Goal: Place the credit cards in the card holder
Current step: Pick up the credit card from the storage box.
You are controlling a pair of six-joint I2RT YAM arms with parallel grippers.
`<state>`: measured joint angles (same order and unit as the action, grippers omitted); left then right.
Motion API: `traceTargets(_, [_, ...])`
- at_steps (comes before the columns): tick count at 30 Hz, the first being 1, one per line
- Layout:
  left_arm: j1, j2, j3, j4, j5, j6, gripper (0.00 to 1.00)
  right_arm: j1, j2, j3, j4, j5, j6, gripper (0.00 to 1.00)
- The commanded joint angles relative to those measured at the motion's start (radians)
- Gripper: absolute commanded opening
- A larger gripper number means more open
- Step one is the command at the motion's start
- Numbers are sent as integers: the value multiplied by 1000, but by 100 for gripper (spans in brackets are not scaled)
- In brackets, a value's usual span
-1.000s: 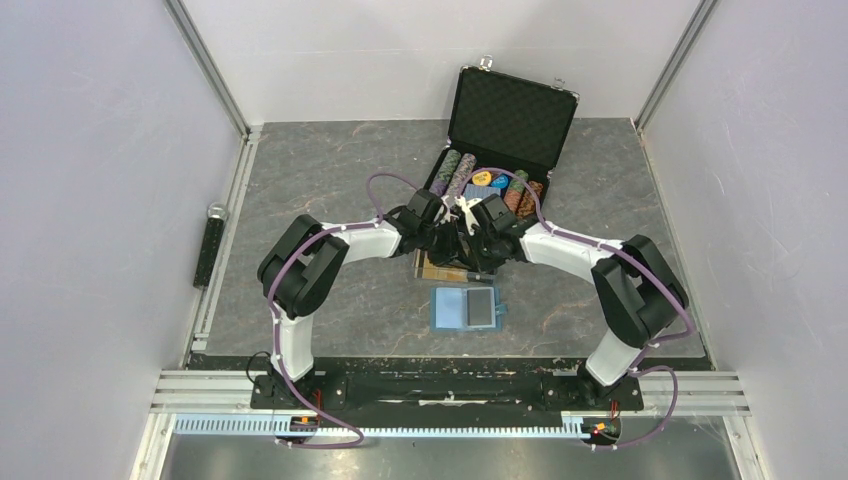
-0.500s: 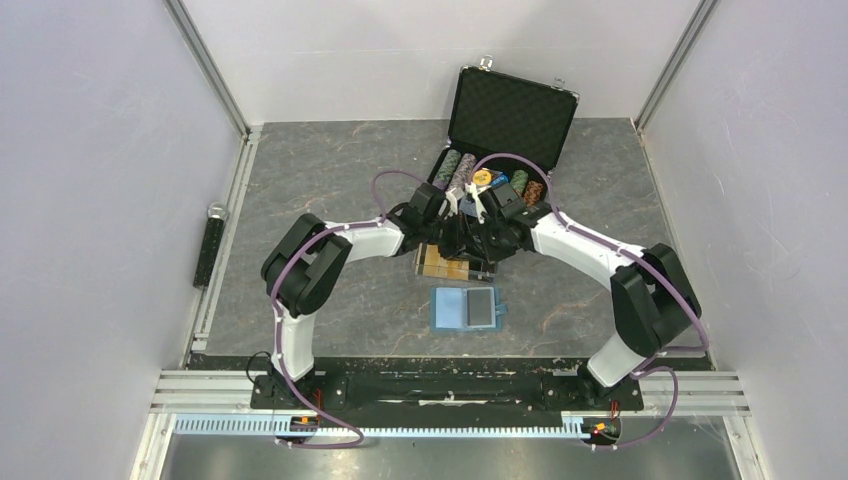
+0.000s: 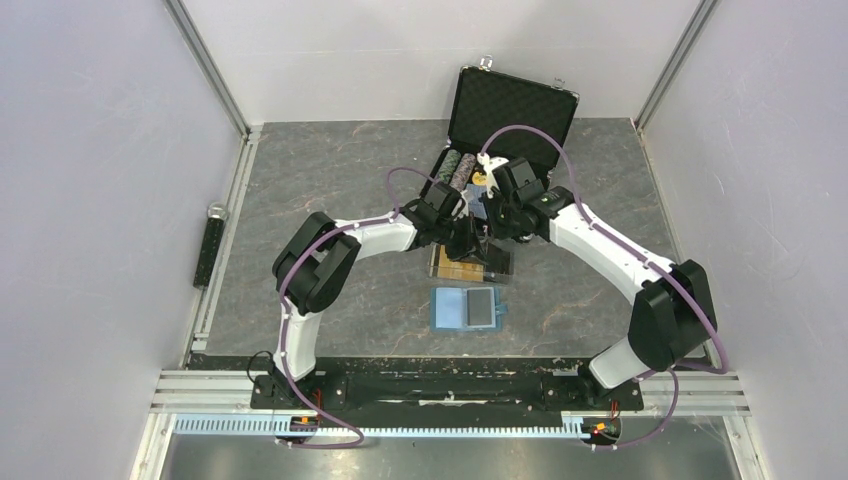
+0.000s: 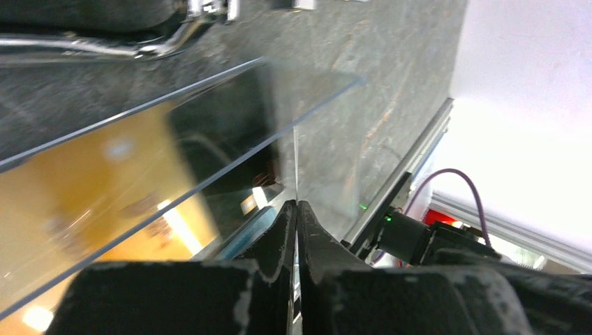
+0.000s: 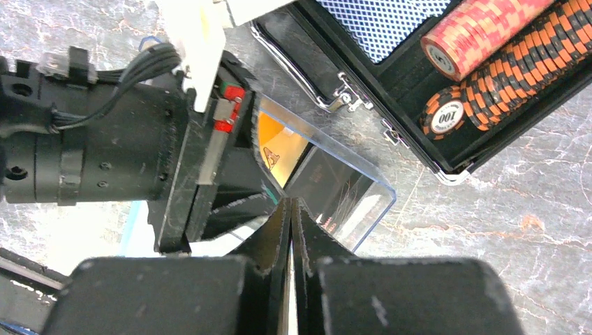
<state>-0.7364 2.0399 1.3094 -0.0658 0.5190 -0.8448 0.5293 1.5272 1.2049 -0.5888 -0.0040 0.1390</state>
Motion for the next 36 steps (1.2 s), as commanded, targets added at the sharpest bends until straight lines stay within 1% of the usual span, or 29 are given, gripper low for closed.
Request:
traceTargets(1, [-4, -41, 56, -196, -142, 89, 2, -12, -35, 30, -9, -10, 11, 0])
traceTargets(3, [-5, -47, 59, -205, -148, 95, 4, -16, -38, 31, -8, -16, 11, 0])
traceTargets(5, [-4, -41, 51, -148, -103, 86, 6, -18, -41, 31, -8, -19, 11, 0])
traceTargets(6, [-4, -38, 42, -115, -77, 71, 3, -20, -42, 31, -8, -22, 12, 0])
traceTargets(8, [-4, -48, 20, -55, -50, 48, 2, -27, -46, 30, -8, -34, 13, 0])
traceTargets(11, [-3, -104, -1, -32, -68, 58, 2, -50, -59, 23, -6, -64, 28, 0])
traceTargets(14, [2, -187, -27, -25, -102, 73, 2, -89, -81, 8, 9, -127, 45, 0])
traceTargets(15, [7, -213, -39, -18, -112, 73, 2, -102, -90, 2, 20, -156, 48, 3])
traceTargets(16, [11, -245, -50, -14, -123, 72, 2, -116, -98, -2, 25, -178, 51, 10])
traceTargets(17, [19, -278, -63, -12, -132, 69, 2, -129, -105, -5, 30, -202, 54, 20])
traceTargets(19, [38, -339, -101, 7, -135, 60, 2, -149, -123, -11, 41, -256, 51, 34])
traceTargets(22, [72, -432, -165, 32, -132, 43, 2, -181, -156, -28, 68, -356, 63, 59])
traceTargets(24, [99, -492, -212, 76, -106, 17, 2, -204, -176, -42, 95, -446, 87, 72])
traceTargets(26, [130, -557, -269, 157, -68, -23, 2, -228, -193, -68, 145, -549, 124, 78])
traceTargets(28, [160, -607, -330, 252, -26, -82, 2, -243, -193, -93, 203, -654, 168, 81])
traceTargets(29, [171, -627, -358, 304, 0, -117, 2, -246, -189, -104, 238, -714, 195, 81])
traceTargets(32, [195, -676, -412, 415, 51, -196, 2, -254, -183, -148, 356, -828, 277, 78])
traceTargets(36, [198, -714, -417, 428, 74, -218, 2, -255, -181, -214, 559, -933, 426, 75])
